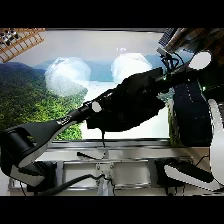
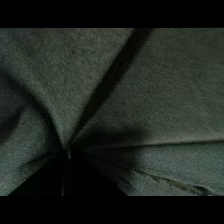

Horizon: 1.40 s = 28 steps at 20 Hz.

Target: Fold the clothes and pants, and hang the long-sleeved shirts on hangers.

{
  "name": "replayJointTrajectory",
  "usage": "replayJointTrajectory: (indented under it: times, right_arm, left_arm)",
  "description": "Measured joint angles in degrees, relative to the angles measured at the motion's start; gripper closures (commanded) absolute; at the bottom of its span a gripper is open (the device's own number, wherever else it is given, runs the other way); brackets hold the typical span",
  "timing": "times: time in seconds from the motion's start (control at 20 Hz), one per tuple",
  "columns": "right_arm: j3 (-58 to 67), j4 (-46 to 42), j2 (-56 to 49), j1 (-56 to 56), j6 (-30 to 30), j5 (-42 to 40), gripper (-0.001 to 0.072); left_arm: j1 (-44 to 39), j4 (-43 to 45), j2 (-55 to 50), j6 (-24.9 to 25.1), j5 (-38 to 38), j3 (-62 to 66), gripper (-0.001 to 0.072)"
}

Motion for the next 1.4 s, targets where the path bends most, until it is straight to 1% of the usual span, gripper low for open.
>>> replayJointTrajectory:
  times: [0.25,0.3,0.4,0.5,0.6,0.75,0.85,0.95,1.05,1.1,1.15,1.2,1.3,1.4]
  right_arm:
    - [0.6,-2.5,0.4,0.0,0.3,0.3,0.0686]
    - [0.6,-3.6,0.5,0.0,0.3,0.3,0.0686]
    - [0.7,-5.4,0.5,0.1,0.3,0.4,0.0686]
    - [0.7,-7.1,0.5,1.0,0.3,0.2,0.0686]
    - [0.7,-9.2,0.4,3.2,0.8,-0.6,0.0686]
    - [0.7,-12.6,-0.1,9.1,2.6,-3.1,0.0686]
    - [0.7,-14.1,-1.2,14.8,4.1,-6.1,0.0686]
    - [0.7,-14.9,-3.4,21.7,5.1,-9.9,0.0686]
    - [0.7,-16.0,-6.9,29.3,5.7,-14.0,0.0685]
    - [0.8,-16.9,-9.1,33.3,6.0,-15.8,0.0608]
    - [1.0,-18.3,-11.5,37.1,6.4,-17.2,0.0419]
    - [1.4,-19.8,-13.6,40.4,6.8,-18.3,0.0312]
    - [2.5,-22.8,-17.1,46.1,8.1,-19.5,0.0319]
    - [4.0,-25.2,-18.4,50.1,9.1,-20.1,0.0320]
  left_arm:
    - [0.4,-1.1,2.7,0.2,-0.7,0.0,0.0699]
    - [1.2,-1.2,4.4,0.9,-1.3,0.0,0.0699]
    - [4.4,-1.2,9.2,3.9,-3.3,-0.1,0.0699]
    - [9.9,1.3,15.2,6.5,-5.9,0.0,0.0700]
    - [17.1,6.6,21.8,7.6,-9.0,-0.3,0.0700]
    - [29.2,14.6,30.7,6.8,-13.1,-2.9,0.0700]
    - [36.6,17.2,36.4,6.4,-16.6,-6.9,0.0701]
    - [41.9,18.8,41.5,5.9,-18.0,-11.9,0.0701]
    - [45.1,19.6,45.8,5.4,-18.8,-17.1,0.0702]
    - [46.3,19.8,47.8,4.9,-18.7,-19.8,0.0702]
    - [47.1,20.2,49.5,4.4,-18.5,-22.4,0.0702]
    - [47.6,20.2,50.7,3.8,-18.1,-24.5,0.0702]
    - [48.3,20.5,52.2,3.1,-17.5,-28.2,0.0702]
    - [48.6,20.6,53.0,2.5,-17.2,-30.6,0.0702]
